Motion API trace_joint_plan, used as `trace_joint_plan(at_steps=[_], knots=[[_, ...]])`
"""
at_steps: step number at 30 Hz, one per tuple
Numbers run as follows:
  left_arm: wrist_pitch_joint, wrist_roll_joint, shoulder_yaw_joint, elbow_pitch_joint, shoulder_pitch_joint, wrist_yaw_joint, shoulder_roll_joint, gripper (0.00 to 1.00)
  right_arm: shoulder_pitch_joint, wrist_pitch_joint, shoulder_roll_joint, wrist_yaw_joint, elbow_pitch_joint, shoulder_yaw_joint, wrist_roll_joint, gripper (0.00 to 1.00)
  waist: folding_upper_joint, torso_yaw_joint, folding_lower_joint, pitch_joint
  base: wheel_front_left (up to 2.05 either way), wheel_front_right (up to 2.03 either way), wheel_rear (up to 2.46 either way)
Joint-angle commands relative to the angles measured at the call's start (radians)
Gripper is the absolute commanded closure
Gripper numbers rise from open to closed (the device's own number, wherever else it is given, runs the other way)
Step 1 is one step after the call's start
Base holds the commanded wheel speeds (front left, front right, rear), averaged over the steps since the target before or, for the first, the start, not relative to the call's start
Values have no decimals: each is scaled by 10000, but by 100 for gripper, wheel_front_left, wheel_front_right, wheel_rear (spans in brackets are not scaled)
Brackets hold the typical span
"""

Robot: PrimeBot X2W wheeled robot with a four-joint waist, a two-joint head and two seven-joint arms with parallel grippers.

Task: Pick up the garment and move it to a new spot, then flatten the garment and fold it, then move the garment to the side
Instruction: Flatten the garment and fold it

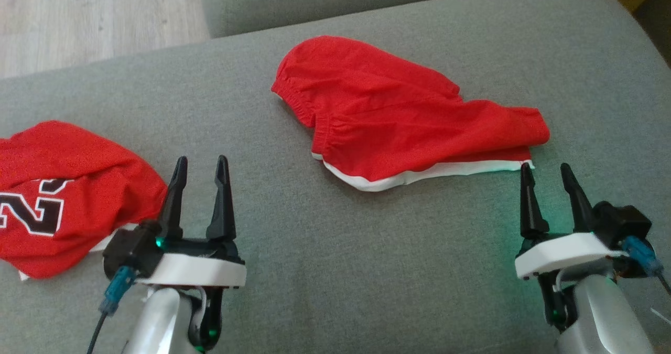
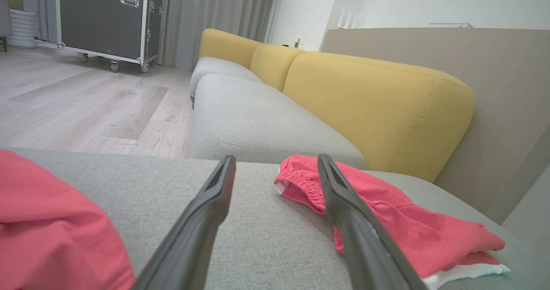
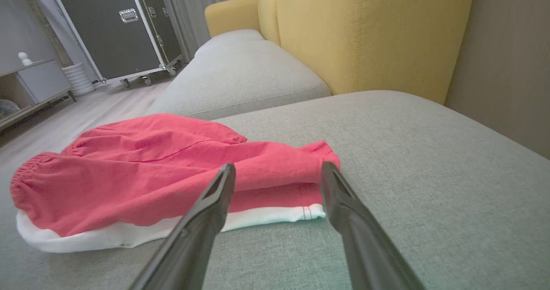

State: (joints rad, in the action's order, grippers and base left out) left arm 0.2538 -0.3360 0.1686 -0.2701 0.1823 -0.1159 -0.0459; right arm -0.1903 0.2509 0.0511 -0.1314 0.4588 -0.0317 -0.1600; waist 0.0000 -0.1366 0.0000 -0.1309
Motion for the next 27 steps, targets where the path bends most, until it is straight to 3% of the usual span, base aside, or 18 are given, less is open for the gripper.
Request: trace_joint_plan(at_steps=[1, 12, 25, 26, 27], knots=[[80, 71, -225, 286, 441, -62, -43, 0, -424, 107, -4, 7, -229, 185, -46, 0, 0, -1, 0, -88, 0, 0, 0], [80, 211, 87, 85, 840, -121, -43, 0, -2230, -442, -7, 7, 2891, -1624, 357, 0, 0, 552, 0, -670, 0, 0, 0], [80, 232, 168, 51, 947, -143, -43, 0, -3374, -140, -8, 7, 5084, -2291, 1382, 1, 0, 846, 0, -878, 0, 0, 0], [80, 240, 160, 37, 937, -144, -43, 0, -3413, -107, -8, 7, 5159, -2308, 1433, 22, 0, 839, 0, -868, 0, 0, 0], [80, 248, 151, 26, 924, -144, -43, 0, -3447, -73, -8, 7, 5221, -2304, 1468, 56, 0, 827, 0, -854, 0, 0, 0]])
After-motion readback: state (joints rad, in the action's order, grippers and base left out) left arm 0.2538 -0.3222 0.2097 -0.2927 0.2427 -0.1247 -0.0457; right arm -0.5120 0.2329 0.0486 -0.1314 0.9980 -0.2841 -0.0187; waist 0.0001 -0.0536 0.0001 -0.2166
